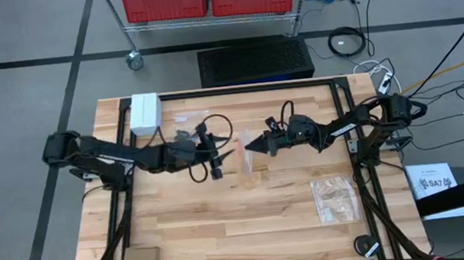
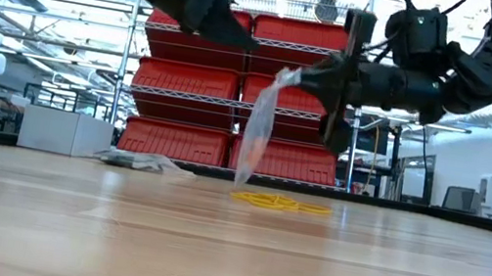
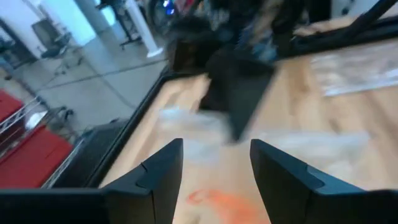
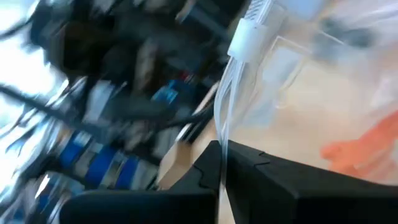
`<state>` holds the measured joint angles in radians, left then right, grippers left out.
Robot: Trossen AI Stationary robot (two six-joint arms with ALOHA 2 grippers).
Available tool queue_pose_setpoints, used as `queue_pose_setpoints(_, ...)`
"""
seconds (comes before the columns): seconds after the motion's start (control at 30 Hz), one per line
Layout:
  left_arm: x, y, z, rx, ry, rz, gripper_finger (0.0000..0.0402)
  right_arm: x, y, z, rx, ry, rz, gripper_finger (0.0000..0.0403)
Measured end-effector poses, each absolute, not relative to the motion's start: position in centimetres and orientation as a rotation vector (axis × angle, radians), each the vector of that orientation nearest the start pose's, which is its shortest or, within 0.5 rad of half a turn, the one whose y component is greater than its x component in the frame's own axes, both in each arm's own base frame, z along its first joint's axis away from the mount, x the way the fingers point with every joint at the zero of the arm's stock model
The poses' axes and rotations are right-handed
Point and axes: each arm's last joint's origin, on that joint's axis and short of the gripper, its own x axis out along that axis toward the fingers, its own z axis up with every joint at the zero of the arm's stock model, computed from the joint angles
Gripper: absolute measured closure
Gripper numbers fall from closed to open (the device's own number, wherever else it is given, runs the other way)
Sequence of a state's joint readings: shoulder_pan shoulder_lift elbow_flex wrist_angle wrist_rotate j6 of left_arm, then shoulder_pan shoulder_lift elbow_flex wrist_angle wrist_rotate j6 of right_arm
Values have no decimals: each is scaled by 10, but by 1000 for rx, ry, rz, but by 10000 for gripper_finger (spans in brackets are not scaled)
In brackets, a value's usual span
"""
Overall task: Sort rubber bands
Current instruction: Close the top right transparent zip bag
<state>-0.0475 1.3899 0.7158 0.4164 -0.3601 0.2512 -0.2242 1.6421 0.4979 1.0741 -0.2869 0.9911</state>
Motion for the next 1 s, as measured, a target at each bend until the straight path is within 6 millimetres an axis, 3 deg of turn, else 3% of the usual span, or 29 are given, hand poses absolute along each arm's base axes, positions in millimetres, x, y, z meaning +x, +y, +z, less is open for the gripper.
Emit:
queue_pose_setpoints(0.17, 284, 20, 236, 273, 350, 224, 207, 295, -50, 171, 931, 155, 175, 403)
queue_pose_setpoints(0.53, 274, 69, 233, 30, 317, -174, 207, 324, -34, 185, 792, 373, 270, 403)
queue_pose_setpoints(1.0, 278, 74, 215, -87, 360, -351, 207, 350, -21, 218, 547, 611, 192, 403)
